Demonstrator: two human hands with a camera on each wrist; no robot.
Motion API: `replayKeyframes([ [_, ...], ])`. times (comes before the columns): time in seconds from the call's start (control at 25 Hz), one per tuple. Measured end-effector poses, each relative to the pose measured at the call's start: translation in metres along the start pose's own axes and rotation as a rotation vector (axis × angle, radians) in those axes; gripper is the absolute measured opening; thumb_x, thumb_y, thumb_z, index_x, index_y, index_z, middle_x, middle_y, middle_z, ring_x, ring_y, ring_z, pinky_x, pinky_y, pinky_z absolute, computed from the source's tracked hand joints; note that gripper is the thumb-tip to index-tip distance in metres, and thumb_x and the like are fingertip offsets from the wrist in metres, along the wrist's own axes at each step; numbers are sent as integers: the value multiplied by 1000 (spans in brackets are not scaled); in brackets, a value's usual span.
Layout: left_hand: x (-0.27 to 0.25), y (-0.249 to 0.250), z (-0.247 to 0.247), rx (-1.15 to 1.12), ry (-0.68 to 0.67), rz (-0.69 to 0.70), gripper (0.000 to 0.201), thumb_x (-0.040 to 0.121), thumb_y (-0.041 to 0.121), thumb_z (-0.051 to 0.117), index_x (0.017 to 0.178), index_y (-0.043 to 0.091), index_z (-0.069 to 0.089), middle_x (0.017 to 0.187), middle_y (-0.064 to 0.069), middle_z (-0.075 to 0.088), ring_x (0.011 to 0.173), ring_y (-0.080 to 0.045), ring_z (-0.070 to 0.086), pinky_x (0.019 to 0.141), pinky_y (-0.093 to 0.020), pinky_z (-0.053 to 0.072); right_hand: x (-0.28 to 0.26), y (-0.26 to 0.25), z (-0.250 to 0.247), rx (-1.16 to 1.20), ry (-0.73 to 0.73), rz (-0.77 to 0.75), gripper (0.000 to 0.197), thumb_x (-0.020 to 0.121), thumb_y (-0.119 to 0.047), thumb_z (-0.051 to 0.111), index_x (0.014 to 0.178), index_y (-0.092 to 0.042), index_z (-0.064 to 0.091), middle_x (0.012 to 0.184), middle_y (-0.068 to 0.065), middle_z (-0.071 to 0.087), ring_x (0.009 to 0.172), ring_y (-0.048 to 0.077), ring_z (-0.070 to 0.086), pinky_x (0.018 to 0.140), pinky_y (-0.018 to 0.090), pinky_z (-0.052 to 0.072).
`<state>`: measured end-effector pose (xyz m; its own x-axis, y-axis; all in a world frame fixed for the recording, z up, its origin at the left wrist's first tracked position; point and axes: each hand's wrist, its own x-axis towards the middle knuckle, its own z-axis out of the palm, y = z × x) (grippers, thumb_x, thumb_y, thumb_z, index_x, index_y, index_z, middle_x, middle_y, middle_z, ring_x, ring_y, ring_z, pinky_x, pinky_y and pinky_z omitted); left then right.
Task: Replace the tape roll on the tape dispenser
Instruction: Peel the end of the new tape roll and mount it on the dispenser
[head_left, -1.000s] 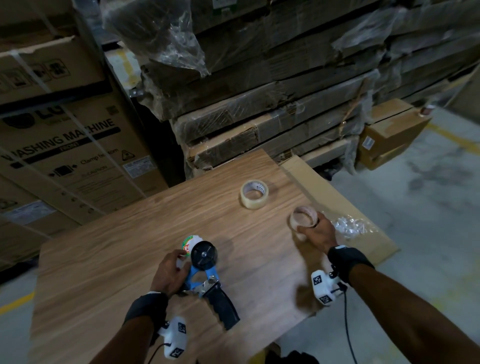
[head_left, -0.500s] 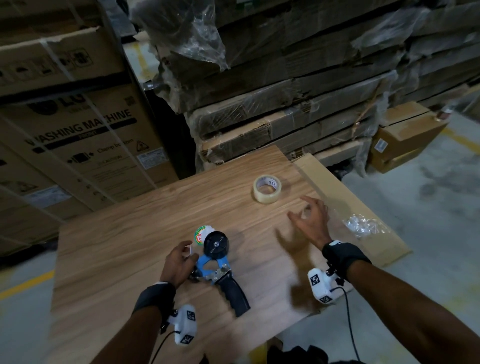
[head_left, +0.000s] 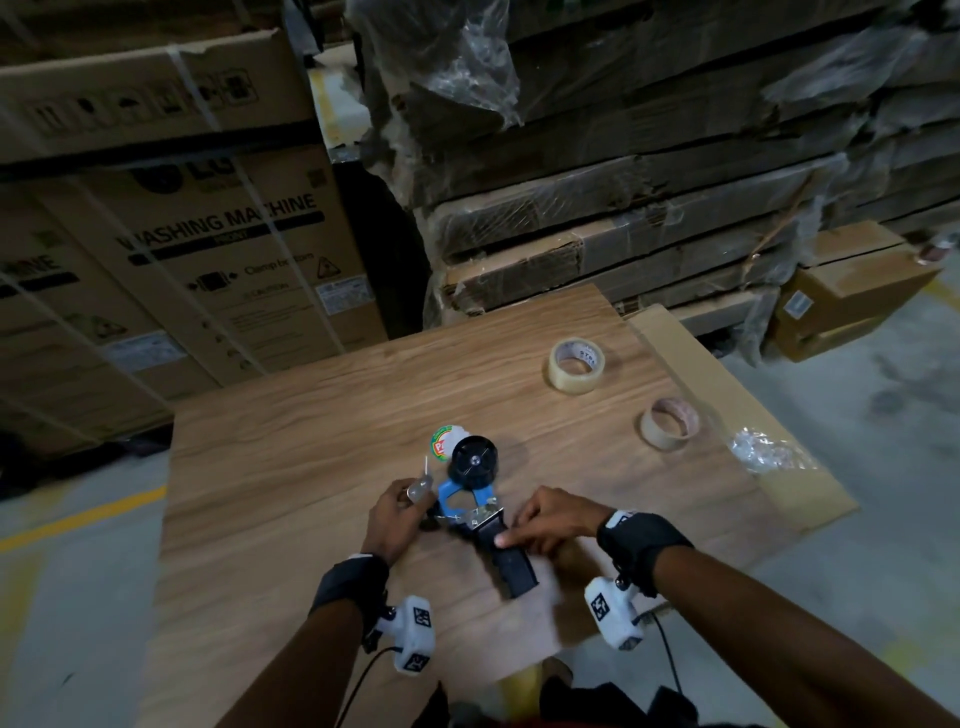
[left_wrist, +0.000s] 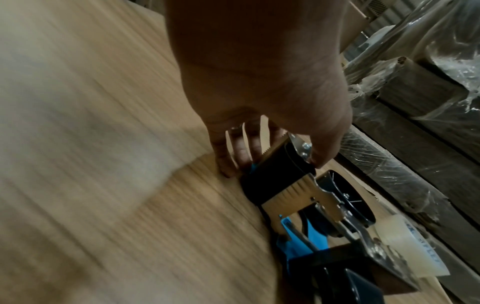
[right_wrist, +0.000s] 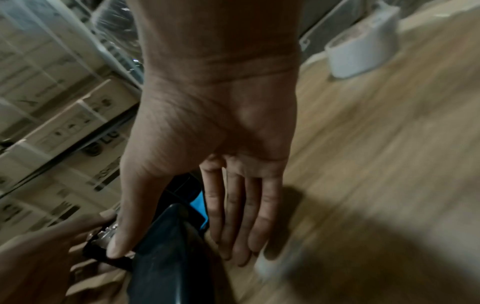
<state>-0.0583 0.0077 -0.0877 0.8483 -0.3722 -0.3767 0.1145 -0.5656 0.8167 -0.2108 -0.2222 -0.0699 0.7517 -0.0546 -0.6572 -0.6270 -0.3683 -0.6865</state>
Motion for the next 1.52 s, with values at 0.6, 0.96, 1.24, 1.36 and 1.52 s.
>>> replayKeyframes([
  [0.6, -30, -3, -7, -380, -26, -153, 42, 83, 35, 80, 116, 18, 61, 100, -4, 73, 82, -18, 65, 59, -33, 53, 2, -35, 71, 729, 120, 77, 12, 89, -13, 74, 95, -3, 72, 72, 10, 67, 55, 17, 59, 52, 24, 50],
  [0.96, -43, 33, -19, -819, -151, -201, 38, 92, 33, 69, 110, 0, 69, 102, -20, 76, 100, -29, 74, 90, -36, 58, -14, -83, 74, 800, 283, -49, 7, 87, -10, 72, 88, -4, 72, 67, 9, 64, 51, 17, 57, 48, 25, 49],
  [1.24, -33, 50, -12, -940, -115, -283, 53, 77, 33, 84, 116, 1, 67, 106, -18, 76, 100, -24, 74, 94, -36, 57, -20, -97, 67, 801, 357, -98, 5, 88, -8, 70, 85, -4, 71, 66, 10, 63, 49, 17, 55, 46, 24, 47],
  [1.36, -33, 57, -9, -947, -86, -302, 47, 77, 29, 84, 111, 0, 69, 101, -18, 77, 96, -25, 75, 91, -36, 58, -21, -96, 66, 818, 371, -81, 6, 86, -9, 70, 82, -5, 70, 66, 11, 63, 48, 17, 55, 47, 24, 47],
  [1.52, -39, 60, -2, -997, -45, -306, 38, 77, 23, 84, 103, 0, 70, 93, -16, 78, 90, -23, 75, 95, -37, 56, -26, -95, 66, 833, 383, -71, 6, 86, -9, 72, 81, -5, 71, 65, 11, 63, 49, 18, 55, 47, 25, 47],
])
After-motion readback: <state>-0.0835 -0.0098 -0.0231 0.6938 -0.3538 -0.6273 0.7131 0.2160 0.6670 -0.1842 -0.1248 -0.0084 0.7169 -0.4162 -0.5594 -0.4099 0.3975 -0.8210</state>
